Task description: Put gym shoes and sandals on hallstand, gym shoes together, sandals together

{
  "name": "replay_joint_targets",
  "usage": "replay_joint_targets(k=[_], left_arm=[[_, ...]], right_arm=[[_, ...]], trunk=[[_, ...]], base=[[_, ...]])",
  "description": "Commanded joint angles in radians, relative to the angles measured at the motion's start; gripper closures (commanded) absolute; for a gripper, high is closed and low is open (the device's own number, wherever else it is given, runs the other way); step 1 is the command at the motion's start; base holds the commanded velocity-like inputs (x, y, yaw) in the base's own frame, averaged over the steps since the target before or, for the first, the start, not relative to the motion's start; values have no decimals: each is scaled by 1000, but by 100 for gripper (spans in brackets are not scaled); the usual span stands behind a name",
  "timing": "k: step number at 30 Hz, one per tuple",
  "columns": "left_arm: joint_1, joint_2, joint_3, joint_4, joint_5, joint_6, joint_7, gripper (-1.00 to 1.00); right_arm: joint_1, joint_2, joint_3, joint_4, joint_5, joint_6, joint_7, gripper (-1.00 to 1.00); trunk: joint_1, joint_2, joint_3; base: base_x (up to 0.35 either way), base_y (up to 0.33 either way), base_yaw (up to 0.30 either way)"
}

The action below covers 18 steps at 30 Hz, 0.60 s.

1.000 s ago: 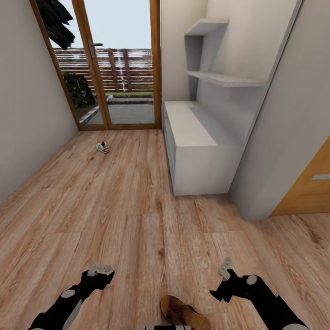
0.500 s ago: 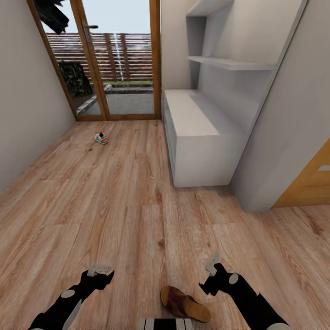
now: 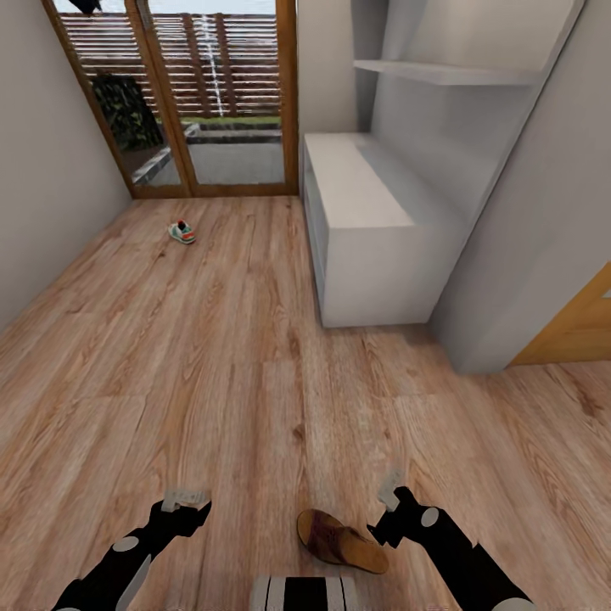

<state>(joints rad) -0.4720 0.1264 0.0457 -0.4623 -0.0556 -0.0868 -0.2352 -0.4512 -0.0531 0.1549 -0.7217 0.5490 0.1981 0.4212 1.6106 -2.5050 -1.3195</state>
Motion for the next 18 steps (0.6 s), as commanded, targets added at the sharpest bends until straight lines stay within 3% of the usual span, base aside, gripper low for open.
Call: replay_joint_targets(k=[1,11,18], left_arm=[[0,0,5,1,-6,-4,-6,-100],[0,-1,5,1,-7,-4,-6,-100],[0,-1,5,1,-7,-4,-6,-100]], right_arm=[[0,-1,3,-2,8,4,3,-100],[0,1,4,4,8,4,2,-100],[0,1,5,8,8,4,-6,-100]], trunk=[[0,-1,-6],[5,-3,-54],[5,-3,-55]], base=[[0,0,0],[0,0,0],[0,0,0]])
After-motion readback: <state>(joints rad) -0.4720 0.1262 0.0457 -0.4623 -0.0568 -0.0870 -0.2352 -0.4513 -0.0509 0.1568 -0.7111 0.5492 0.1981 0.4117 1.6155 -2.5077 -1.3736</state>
